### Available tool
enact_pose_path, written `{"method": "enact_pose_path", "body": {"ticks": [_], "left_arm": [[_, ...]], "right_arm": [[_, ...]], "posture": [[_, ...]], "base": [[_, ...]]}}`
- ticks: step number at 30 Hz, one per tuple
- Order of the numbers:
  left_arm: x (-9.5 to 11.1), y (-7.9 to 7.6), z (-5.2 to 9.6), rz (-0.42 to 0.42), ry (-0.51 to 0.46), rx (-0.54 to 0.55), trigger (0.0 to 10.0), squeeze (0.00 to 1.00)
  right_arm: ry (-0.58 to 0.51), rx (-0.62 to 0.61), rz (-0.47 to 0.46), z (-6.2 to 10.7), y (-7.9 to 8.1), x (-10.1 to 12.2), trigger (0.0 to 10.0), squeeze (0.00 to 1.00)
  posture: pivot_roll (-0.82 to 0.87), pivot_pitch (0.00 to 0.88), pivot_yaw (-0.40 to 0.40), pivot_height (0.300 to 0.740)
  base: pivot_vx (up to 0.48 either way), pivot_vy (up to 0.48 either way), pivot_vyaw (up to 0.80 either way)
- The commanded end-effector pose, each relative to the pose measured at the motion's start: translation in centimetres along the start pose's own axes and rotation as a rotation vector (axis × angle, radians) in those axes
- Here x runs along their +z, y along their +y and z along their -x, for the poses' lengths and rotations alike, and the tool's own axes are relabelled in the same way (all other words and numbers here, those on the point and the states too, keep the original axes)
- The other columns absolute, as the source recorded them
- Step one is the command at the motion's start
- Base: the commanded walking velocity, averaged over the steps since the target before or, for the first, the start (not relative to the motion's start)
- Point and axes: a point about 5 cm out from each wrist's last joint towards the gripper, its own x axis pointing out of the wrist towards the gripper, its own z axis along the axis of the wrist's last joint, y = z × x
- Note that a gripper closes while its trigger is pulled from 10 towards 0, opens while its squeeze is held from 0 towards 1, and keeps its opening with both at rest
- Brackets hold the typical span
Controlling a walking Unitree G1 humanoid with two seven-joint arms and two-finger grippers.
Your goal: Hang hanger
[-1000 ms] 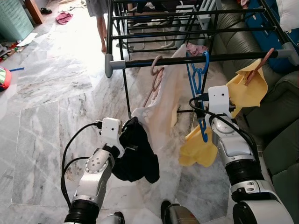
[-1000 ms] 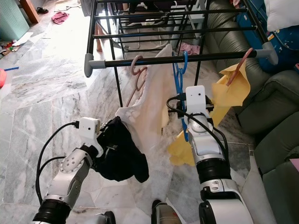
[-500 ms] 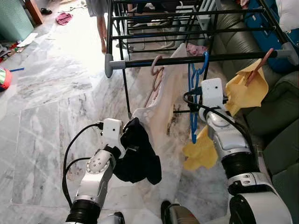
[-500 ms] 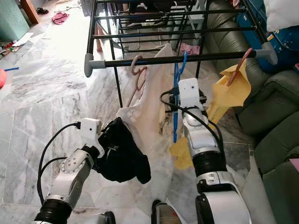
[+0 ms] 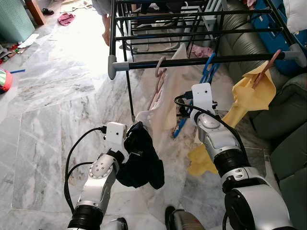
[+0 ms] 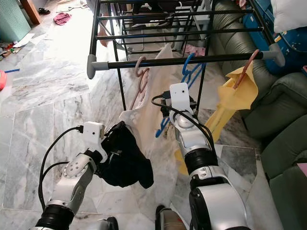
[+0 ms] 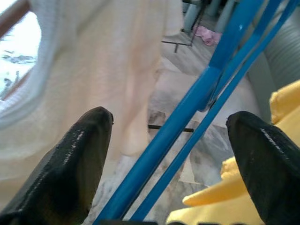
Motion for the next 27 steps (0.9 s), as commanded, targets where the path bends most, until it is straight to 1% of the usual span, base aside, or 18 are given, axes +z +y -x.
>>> {"method": "enact_pose_path", "body": {"ticks": [1,5,7,13,19,20,21,22,23,24,26,27], "left_arm": [[0.0,0.0,0.0,-0.01,0.005,-0.003,10.0,0.0],[0.0,-0.1,-0.1,-0.011,0.007,-0.006,10.0,0.0],[-0.1,-0.1,-0.1,-0.012,0.008,-0.008,10.0,0.0],[-0.1,-0.1,-0.1,-0.013,0.011,-0.011,10.0,0.0],[0.0,-0.3,-0.3,-0.015,0.015,-0.021,10.0,0.0],[-0.1,-0.3,-0.4,-0.017,0.017,-0.024,10.0,0.0],[-0.1,-0.3,-0.4,-0.017,0.018,-0.025,10.0,0.0],[-0.1,-0.3,-0.4,-0.018,0.019,-0.025,10.0,0.0],[-0.1,-0.4,-0.4,-0.018,0.02,-0.027,10.0,0.0],[-0.1,-0.4,-0.4,-0.018,0.02,-0.028,10.0,0.0],[-0.1,-0.4,-0.4,-0.017,0.021,-0.03,10.0,0.0],[-0.1,-0.5,-0.5,-0.017,0.021,-0.031,10.0,0.0]], "right_arm": [[0.004,-0.025,-0.006,-0.1,-0.3,-0.1,0.0,0.0],[0.002,-0.052,-0.01,0.0,-0.9,-0.2,0.0,0.0],[-0.005,-0.077,-0.004,0.2,-1.6,-0.5,0.0,0.0],[-0.027,-0.103,0.019,0.7,-2.5,-0.9,0.0,0.0],[-0.024,-0.117,0.022,1.3,-3.2,-1.6,0.0,0.0],[-0.024,-0.118,0.024,1.4,-3.3,-1.7,0.2,0.0],[-0.024,-0.118,0.026,1.5,-3.3,-1.8,1.9,0.0],[-0.024,-0.117,0.028,1.5,-3.4,-1.8,1.9,0.0],[-0.02,-0.112,0.034,1.6,-3.4,-1.9,8.9,0.0],[-0.019,-0.109,0.037,1.6,-3.4,-1.9,10.0,0.0],[-0.024,-0.106,0.049,1.6,-3.4,-1.8,10.0,0.0],[-0.031,-0.108,0.056,1.7,-3.5,-1.7,10.0,1.0]], "posture": [[-0.15,0.196,0.023,0.74],[-0.15,0.196,0.023,0.74],[-0.16,0.195,0.027,0.74],[-0.17,0.194,0.034,0.74],[-0.18,0.194,0.041,0.74],[-0.18,0.195,0.044,0.74],[-0.18,0.195,0.044,0.74],[-0.18,0.195,0.044,0.74],[-0.18,0.196,0.047,0.74],[-0.19,0.196,0.046,0.74],[-0.19,0.197,0.047,0.74],[-0.19,0.197,0.047,0.74]], "base": [[0.0,0.0,0.0],[0.0,0.0,0.0],[0.0,0.0,0.0],[0.0,0.0,0.0],[0.0,0.0,0.0],[0.0,0.0,0.0],[0.0,0.0,0.0],[0.0,0.0,0.0],[0.0,0.0,0.0],[0.0,0.0,0.0],[0.0,0.0,0.0],[0.0,0.0,0.0]]}}
